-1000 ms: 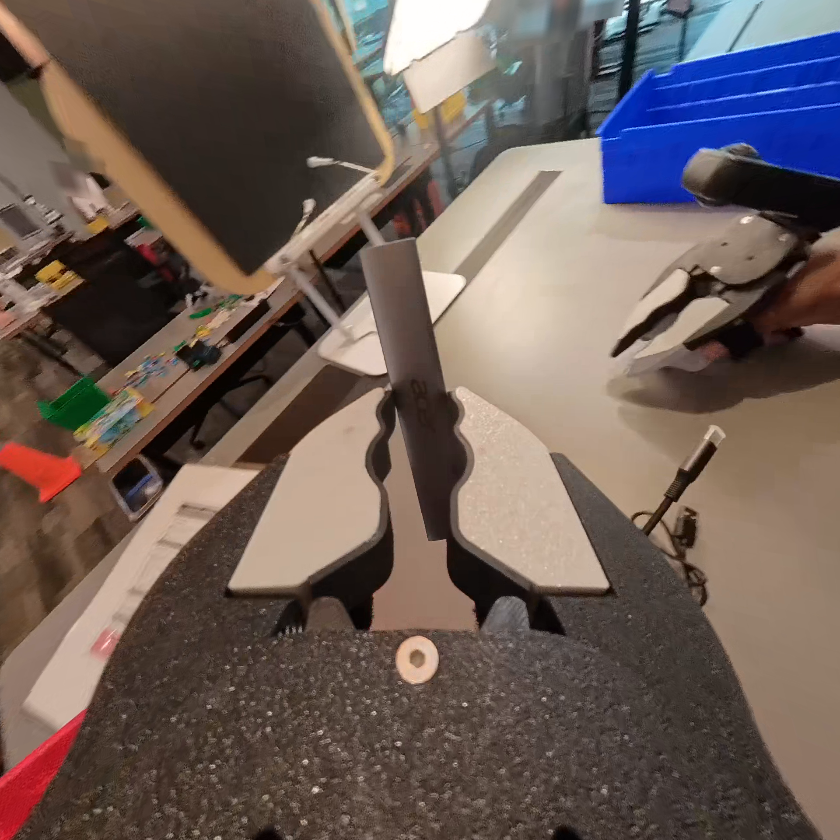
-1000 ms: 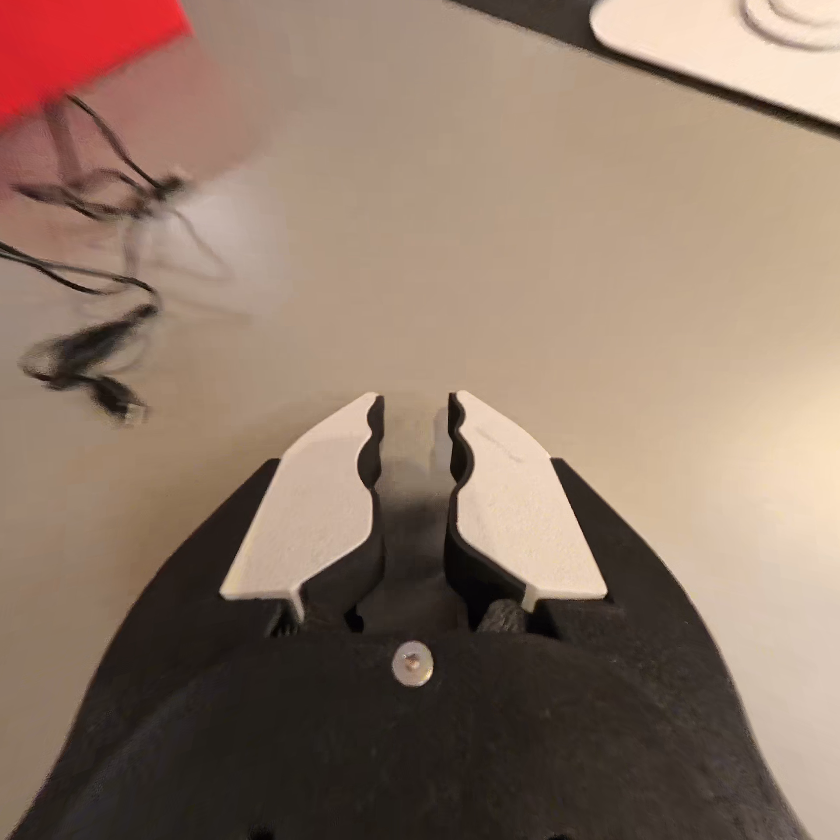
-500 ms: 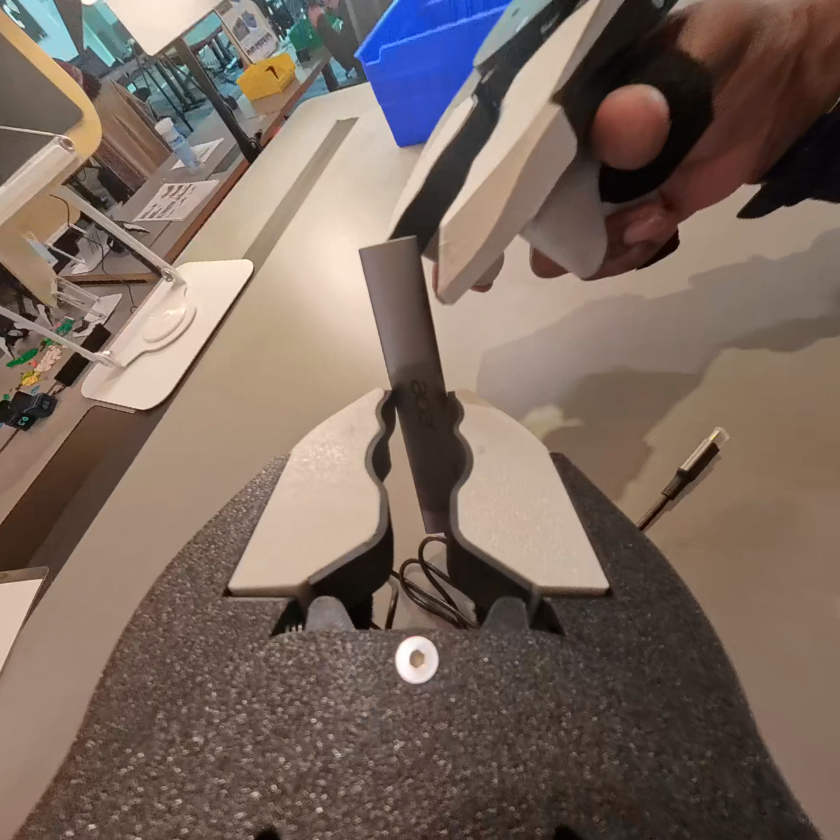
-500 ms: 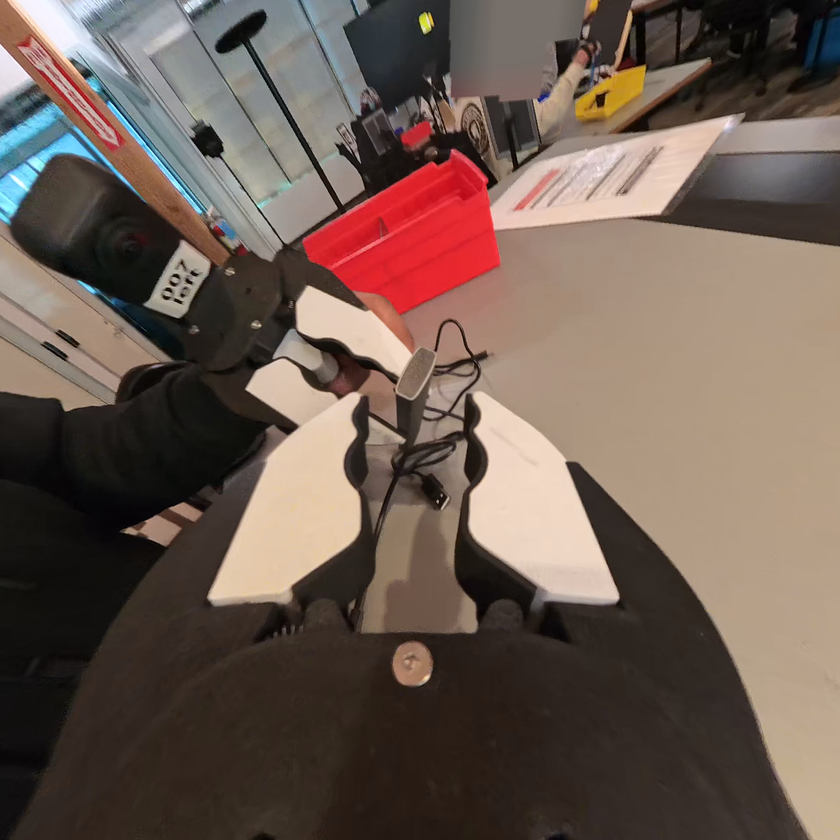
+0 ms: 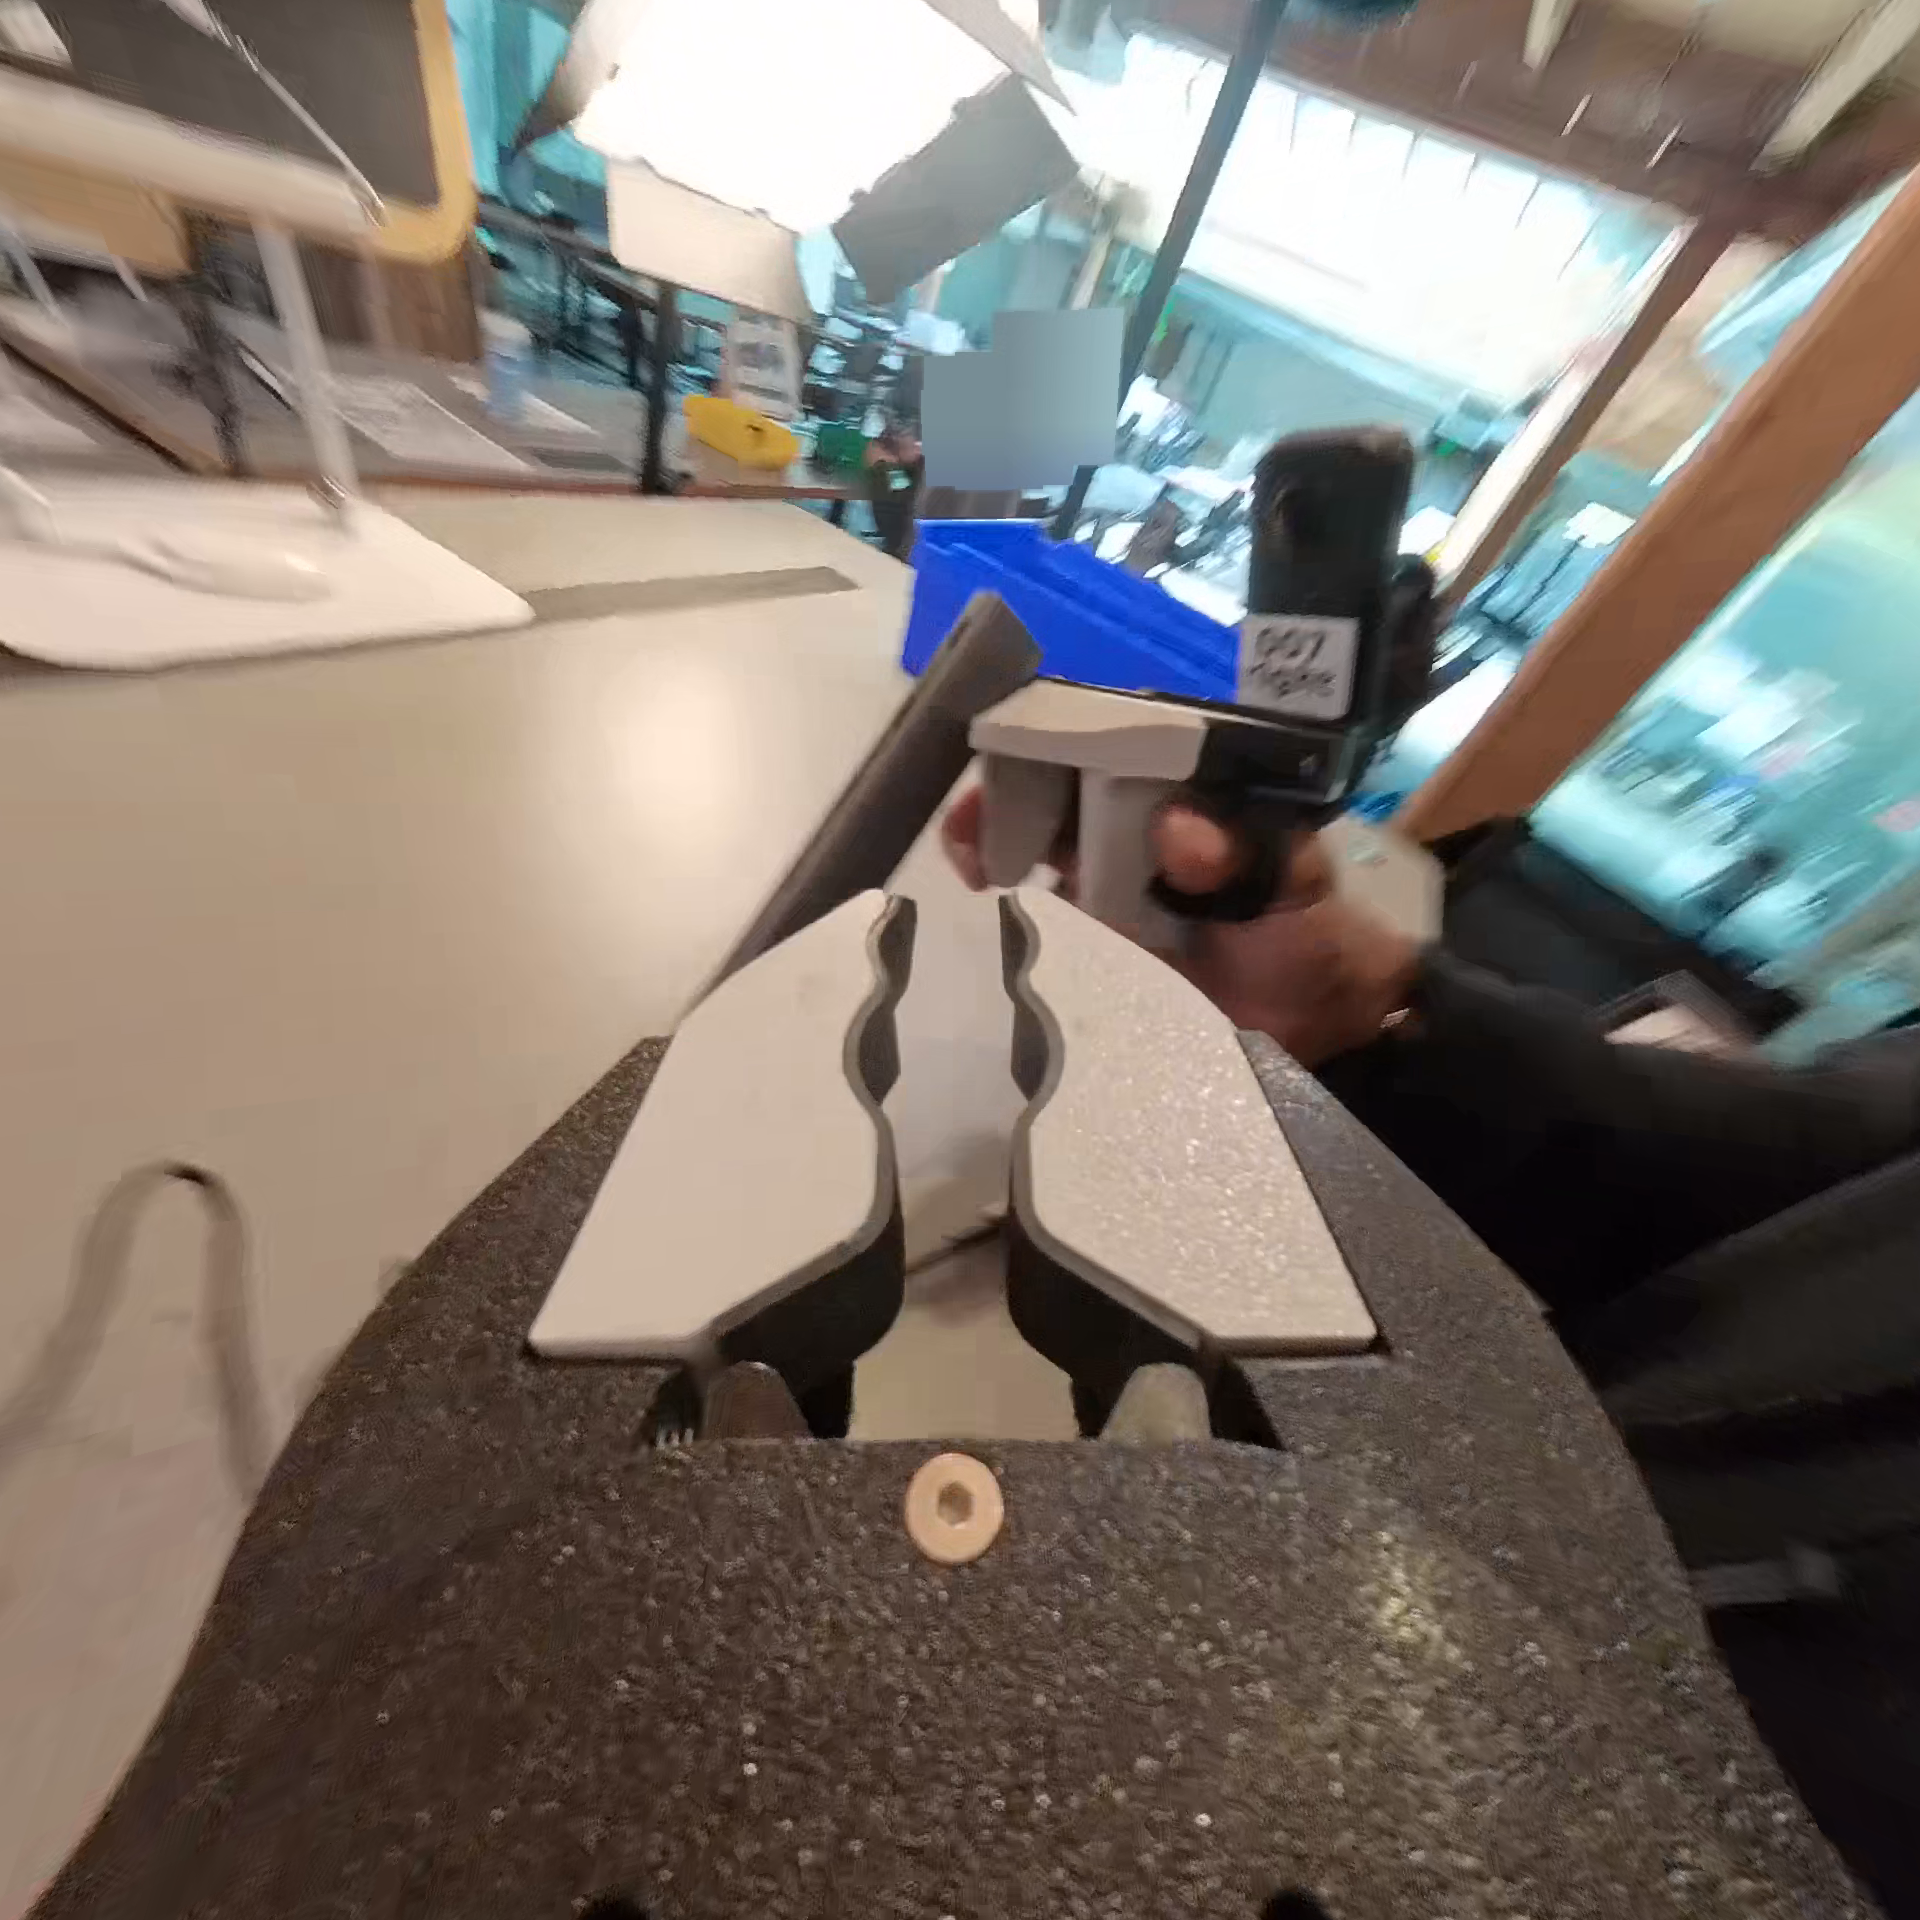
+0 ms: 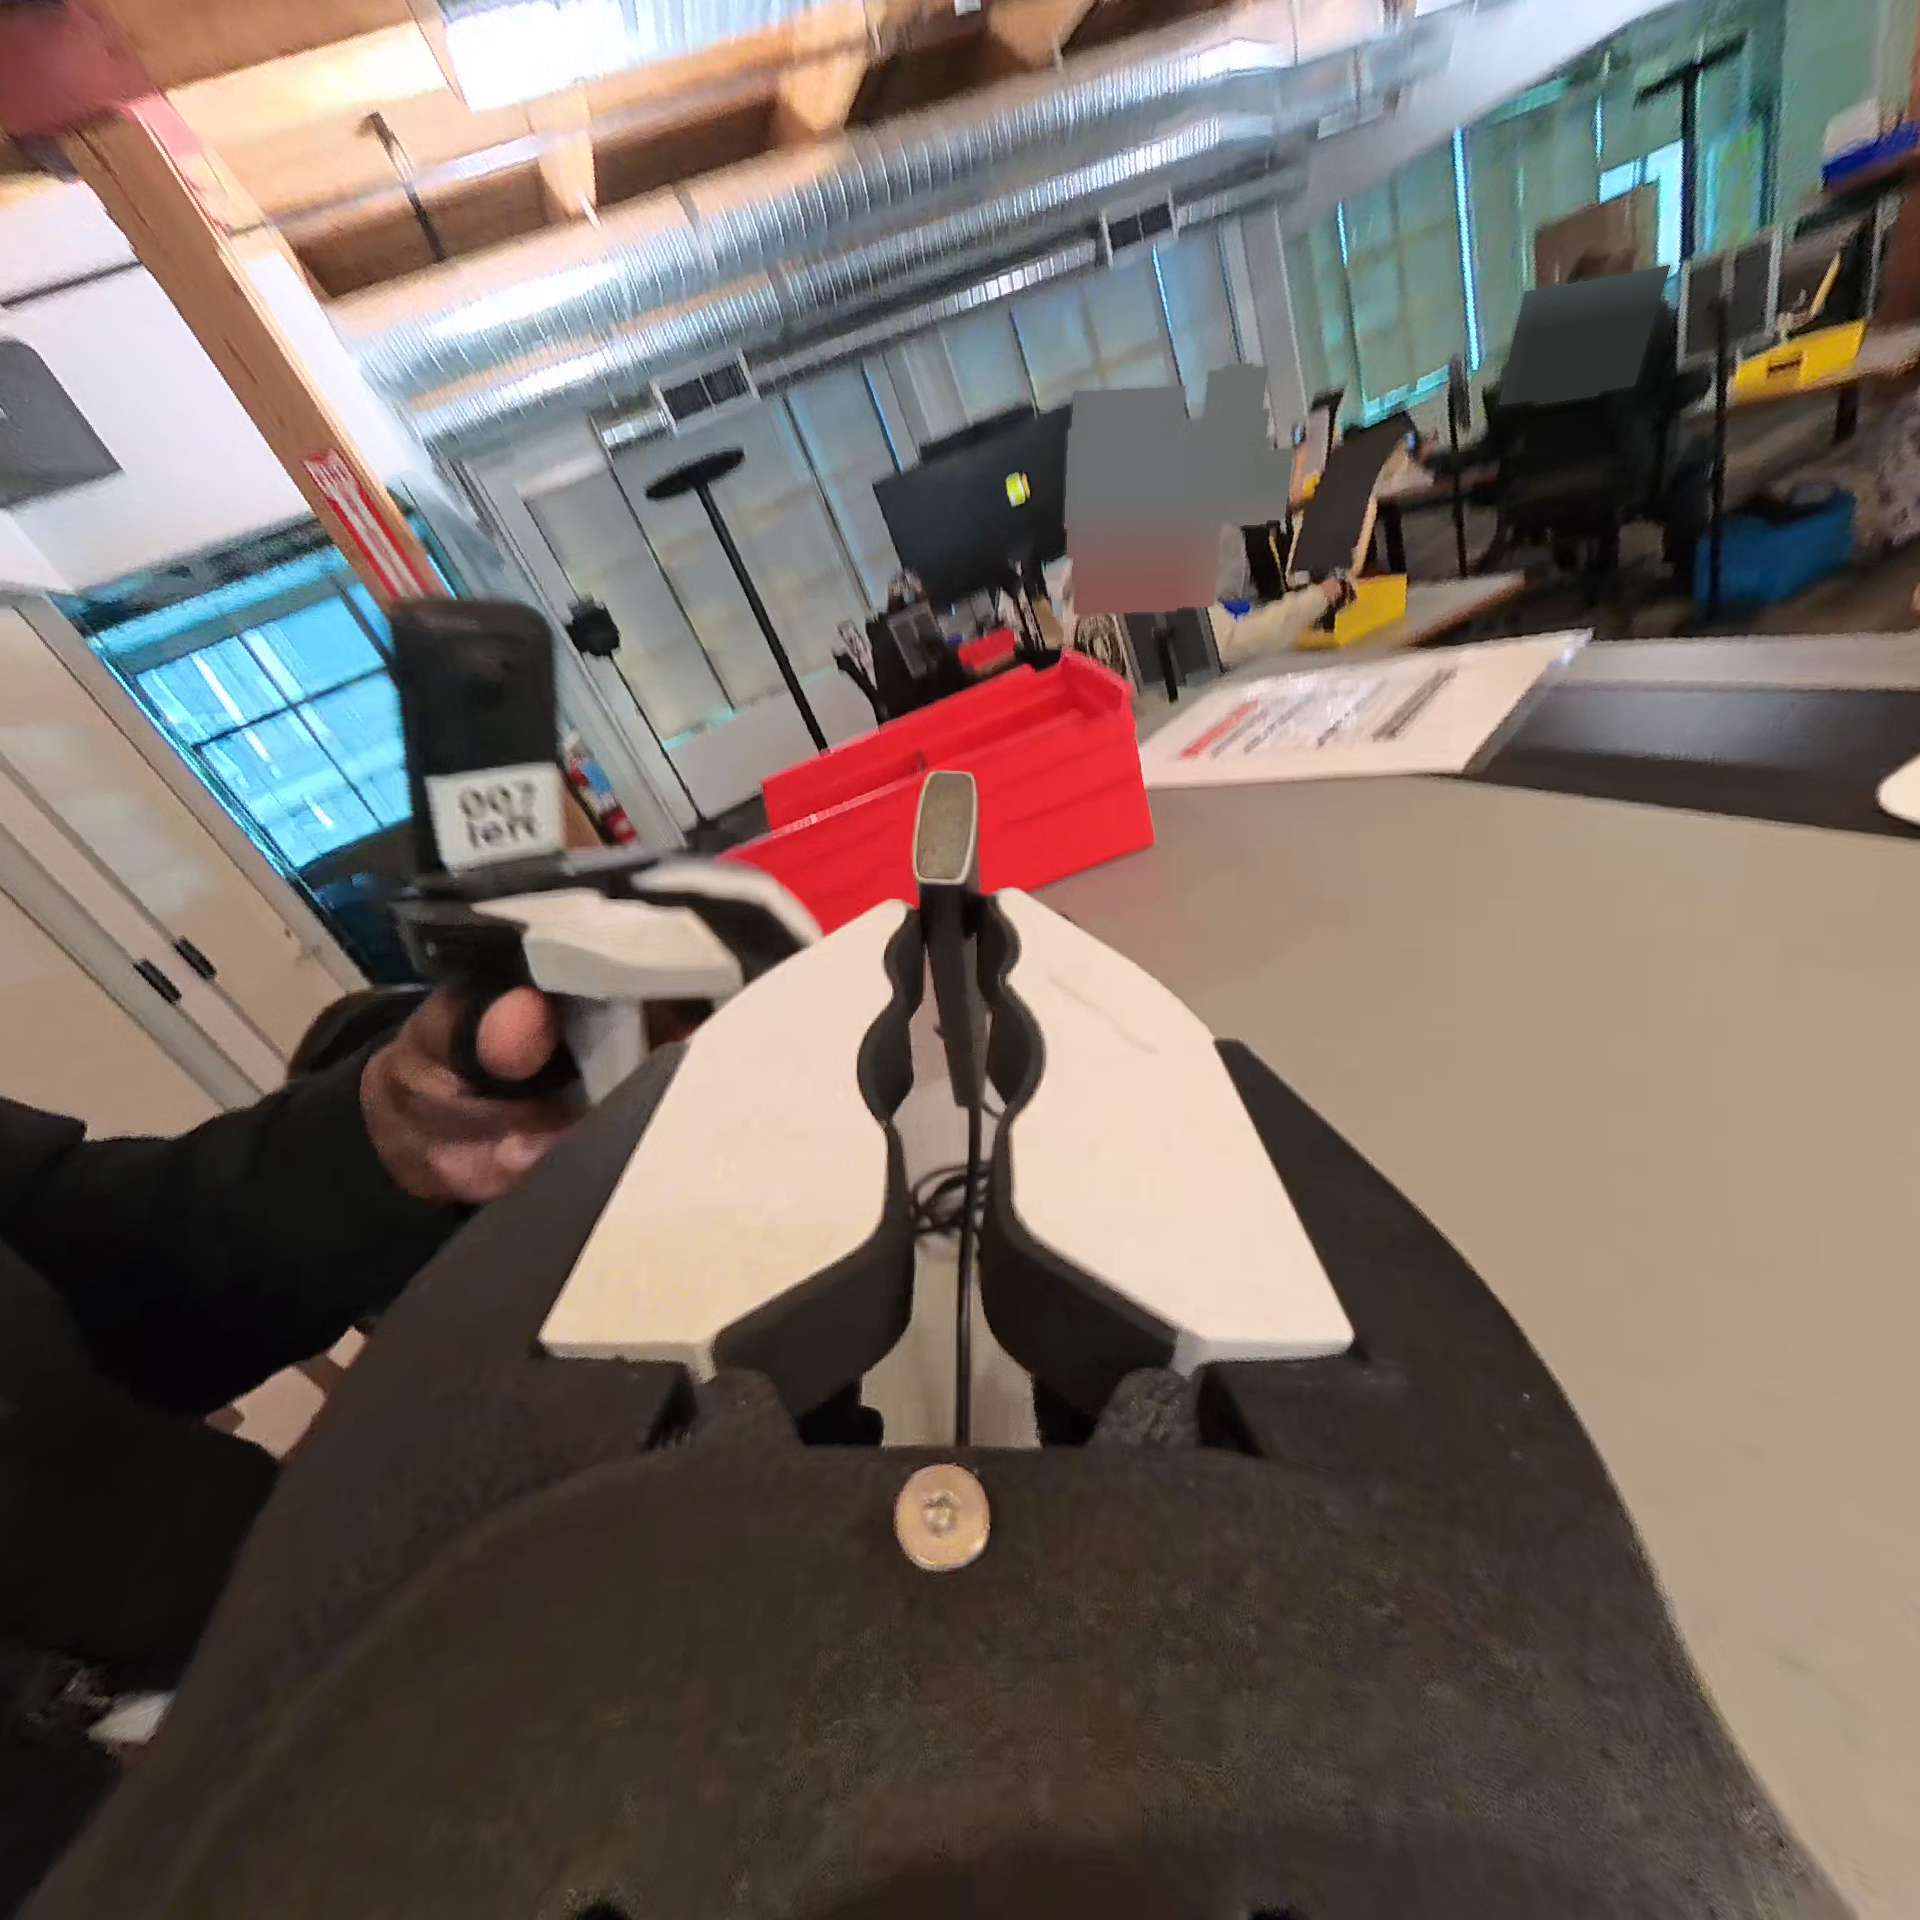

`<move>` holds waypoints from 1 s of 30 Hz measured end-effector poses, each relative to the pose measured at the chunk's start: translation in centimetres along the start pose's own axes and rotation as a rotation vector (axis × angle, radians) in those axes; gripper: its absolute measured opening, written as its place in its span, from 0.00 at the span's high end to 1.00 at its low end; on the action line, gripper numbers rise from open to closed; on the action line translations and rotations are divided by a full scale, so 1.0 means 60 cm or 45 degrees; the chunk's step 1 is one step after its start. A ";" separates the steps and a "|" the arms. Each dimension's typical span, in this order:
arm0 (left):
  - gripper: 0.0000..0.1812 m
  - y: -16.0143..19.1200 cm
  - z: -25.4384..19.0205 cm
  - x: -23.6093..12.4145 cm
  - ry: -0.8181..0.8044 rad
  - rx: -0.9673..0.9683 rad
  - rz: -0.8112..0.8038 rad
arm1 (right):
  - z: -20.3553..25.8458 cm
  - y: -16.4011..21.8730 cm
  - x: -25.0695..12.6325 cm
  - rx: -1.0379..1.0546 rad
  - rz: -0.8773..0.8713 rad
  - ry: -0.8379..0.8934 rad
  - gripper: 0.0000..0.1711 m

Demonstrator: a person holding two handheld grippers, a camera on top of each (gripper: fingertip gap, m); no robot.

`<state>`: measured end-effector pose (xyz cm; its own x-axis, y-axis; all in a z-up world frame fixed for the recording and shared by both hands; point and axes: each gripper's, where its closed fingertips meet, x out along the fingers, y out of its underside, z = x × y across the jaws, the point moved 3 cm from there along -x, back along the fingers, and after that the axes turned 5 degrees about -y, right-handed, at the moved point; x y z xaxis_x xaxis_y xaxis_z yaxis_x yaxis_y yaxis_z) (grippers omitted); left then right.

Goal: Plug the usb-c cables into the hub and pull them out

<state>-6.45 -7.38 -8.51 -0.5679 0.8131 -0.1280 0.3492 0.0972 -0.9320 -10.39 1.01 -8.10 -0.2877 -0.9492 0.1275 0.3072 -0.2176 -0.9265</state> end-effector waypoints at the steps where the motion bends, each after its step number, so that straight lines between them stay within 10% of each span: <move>1: 0.90 0.013 -0.010 0.005 0.048 -0.132 0.016 | 0.004 -0.004 -0.002 -0.002 -0.046 -0.015 0.94; 6: 0.81 0.072 -0.048 0.050 0.230 -0.653 0.078 | 0.028 -0.015 0.001 0.033 -0.199 -0.103 0.94; 12: 0.78 0.033 -0.022 0.044 0.317 -1.004 -0.368 | 0.048 -0.007 0.008 0.090 -0.244 -0.150 0.94; 21: 0.90 -0.008 -0.006 -0.003 0.206 -0.787 -0.736 | 0.070 0.029 0.008 0.248 -0.264 -0.187 0.95; 30: 0.94 -0.008 0.011 -0.050 0.128 -0.552 -0.607 | 0.081 0.074 0.037 0.337 -0.074 -0.186 0.92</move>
<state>-5.39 -10.22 -7.91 -0.6695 0.6715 0.3175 0.3572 0.6658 -0.6550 -5.24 -3.15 -10.19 -0.1844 -0.9518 0.2452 0.5254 -0.3063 -0.7938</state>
